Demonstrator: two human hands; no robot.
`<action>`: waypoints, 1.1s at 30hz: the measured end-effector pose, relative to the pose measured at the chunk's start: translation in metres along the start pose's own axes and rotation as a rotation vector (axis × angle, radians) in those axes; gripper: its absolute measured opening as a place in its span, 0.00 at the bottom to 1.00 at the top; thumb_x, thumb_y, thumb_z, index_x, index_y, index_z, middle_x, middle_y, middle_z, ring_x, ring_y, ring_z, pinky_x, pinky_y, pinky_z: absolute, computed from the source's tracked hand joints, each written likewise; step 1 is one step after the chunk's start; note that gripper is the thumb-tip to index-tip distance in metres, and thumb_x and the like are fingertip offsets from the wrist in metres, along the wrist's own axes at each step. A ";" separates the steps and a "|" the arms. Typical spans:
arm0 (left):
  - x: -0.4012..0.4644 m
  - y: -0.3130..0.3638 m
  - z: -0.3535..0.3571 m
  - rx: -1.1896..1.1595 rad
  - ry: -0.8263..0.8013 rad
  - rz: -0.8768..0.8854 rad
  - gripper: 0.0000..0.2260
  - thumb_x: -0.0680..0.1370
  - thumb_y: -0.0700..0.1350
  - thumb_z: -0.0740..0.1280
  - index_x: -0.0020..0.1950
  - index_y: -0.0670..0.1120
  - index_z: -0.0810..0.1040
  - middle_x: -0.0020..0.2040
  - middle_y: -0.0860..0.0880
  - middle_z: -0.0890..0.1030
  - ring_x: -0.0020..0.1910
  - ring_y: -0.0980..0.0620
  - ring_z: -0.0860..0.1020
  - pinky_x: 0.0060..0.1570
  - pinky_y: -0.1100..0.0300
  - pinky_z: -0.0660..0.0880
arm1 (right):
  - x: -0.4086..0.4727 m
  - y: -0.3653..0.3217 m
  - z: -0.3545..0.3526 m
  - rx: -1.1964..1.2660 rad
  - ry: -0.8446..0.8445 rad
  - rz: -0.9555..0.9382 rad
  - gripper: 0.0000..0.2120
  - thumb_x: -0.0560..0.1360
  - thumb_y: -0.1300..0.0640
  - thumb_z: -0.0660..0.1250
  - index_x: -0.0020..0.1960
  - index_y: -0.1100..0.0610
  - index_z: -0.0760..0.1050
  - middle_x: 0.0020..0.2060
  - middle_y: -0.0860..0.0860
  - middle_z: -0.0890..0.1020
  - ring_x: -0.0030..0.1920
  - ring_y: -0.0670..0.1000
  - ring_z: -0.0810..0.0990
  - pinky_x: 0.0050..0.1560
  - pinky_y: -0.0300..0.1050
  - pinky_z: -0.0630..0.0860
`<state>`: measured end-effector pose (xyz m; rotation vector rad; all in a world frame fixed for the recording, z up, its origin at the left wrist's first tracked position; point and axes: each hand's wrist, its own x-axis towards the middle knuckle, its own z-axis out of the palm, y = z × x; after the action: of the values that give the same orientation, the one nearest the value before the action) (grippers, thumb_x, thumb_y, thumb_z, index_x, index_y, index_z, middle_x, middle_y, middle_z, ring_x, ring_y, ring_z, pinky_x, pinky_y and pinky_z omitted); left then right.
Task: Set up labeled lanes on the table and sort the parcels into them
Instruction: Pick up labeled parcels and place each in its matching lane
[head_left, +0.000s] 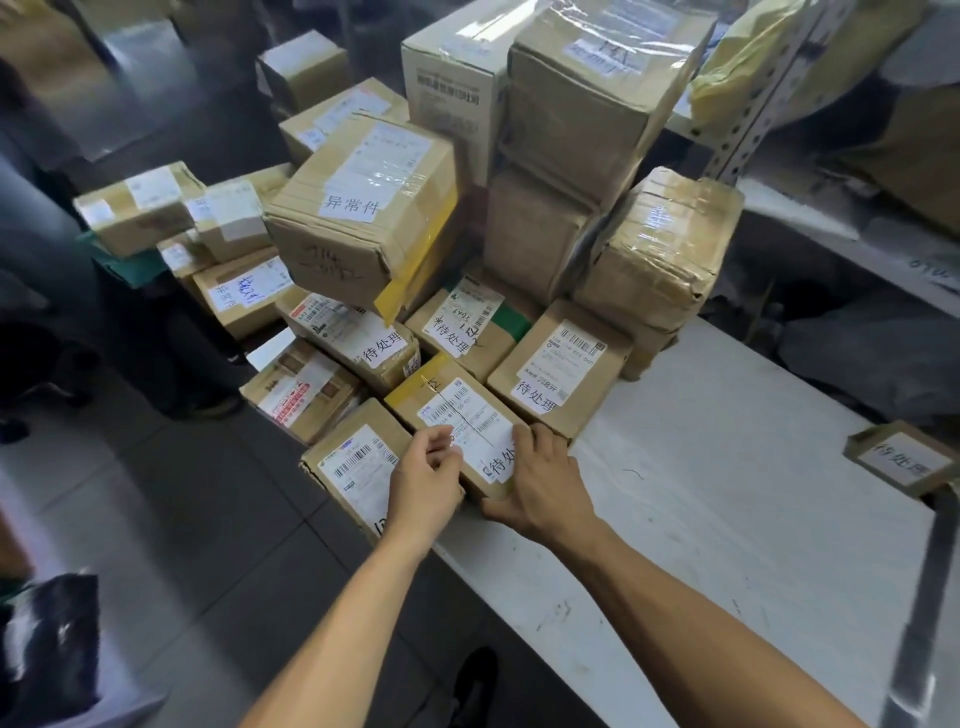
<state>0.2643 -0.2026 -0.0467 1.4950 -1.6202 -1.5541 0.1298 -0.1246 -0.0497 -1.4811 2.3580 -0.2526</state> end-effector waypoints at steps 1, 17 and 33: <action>0.000 0.000 0.000 -0.015 0.003 0.005 0.10 0.80 0.45 0.65 0.56 0.61 0.75 0.54 0.63 0.78 0.49 0.71 0.75 0.41 0.75 0.69 | 0.000 0.000 0.000 0.052 0.007 -0.004 0.42 0.65 0.39 0.72 0.71 0.56 0.60 0.65 0.54 0.66 0.66 0.56 0.65 0.63 0.49 0.69; -0.035 0.037 0.026 -0.221 -0.079 0.071 0.39 0.65 0.71 0.68 0.70 0.57 0.60 0.63 0.53 0.76 0.61 0.56 0.75 0.58 0.54 0.73 | -0.050 0.026 -0.043 0.326 0.386 0.036 0.47 0.61 0.30 0.70 0.71 0.48 0.56 0.66 0.45 0.63 0.64 0.45 0.62 0.59 0.39 0.71; -0.075 0.066 0.169 -0.213 -0.743 0.049 0.25 0.70 0.60 0.70 0.66 0.70 0.68 0.65 0.53 0.78 0.58 0.53 0.81 0.48 0.51 0.82 | -0.158 0.146 -0.088 0.973 0.536 0.545 0.25 0.76 0.41 0.64 0.71 0.45 0.65 0.64 0.46 0.74 0.59 0.42 0.76 0.52 0.38 0.79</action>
<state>0.1164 -0.0800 -0.0077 0.7868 -1.7451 -2.3350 0.0364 0.0788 0.0146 -0.3154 2.2819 -1.5115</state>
